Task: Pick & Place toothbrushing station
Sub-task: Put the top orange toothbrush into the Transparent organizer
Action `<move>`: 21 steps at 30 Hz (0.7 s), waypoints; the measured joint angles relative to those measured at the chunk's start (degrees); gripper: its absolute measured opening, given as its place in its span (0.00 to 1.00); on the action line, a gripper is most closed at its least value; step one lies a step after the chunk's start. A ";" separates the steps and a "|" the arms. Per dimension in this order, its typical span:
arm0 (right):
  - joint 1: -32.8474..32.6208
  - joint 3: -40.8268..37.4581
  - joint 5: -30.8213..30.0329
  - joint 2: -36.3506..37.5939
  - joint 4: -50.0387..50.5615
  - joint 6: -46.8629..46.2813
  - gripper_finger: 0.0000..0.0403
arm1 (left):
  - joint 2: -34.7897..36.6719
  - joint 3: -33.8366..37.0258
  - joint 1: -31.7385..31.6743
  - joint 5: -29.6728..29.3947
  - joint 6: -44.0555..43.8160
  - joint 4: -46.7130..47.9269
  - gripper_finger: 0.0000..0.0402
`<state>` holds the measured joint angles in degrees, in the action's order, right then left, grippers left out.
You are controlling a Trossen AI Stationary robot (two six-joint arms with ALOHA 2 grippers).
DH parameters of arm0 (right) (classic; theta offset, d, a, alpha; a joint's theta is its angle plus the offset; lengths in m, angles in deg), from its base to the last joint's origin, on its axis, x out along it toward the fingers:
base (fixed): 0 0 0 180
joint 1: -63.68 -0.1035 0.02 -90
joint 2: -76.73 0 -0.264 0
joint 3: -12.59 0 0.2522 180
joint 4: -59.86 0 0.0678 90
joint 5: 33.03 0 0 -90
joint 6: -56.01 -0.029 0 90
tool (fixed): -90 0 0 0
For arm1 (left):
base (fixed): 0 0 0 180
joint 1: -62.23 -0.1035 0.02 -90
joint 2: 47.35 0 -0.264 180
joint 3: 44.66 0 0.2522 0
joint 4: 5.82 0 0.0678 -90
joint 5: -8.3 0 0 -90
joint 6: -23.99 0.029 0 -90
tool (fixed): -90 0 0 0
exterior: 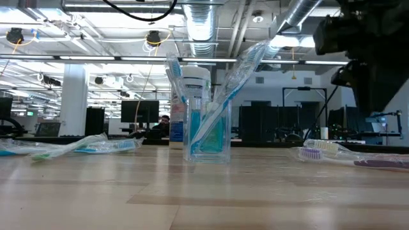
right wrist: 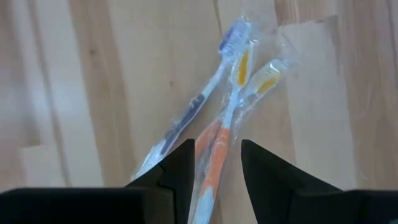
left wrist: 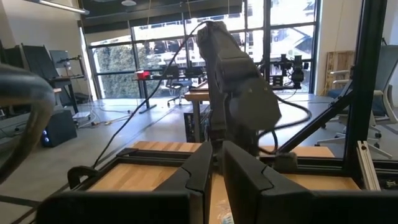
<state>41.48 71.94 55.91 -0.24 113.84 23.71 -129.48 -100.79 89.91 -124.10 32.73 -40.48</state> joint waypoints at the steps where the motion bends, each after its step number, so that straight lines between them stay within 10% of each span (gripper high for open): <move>1: -0.09 -0.24 -0.58 -0.66 -0.55 -0.48 0.30 | 0.00 0.00 0.00 0.14 0.00 0.06 0.07; 21: -0.18 -2.99 -5.13 -4.90 -6.07 -2.43 0.31 | 0.00 0.00 0.00 0.13 -0.02 0.03 0.07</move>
<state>41.31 68.95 50.77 -5.13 107.76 21.28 -129.48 -100.79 89.91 -123.97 32.70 -40.45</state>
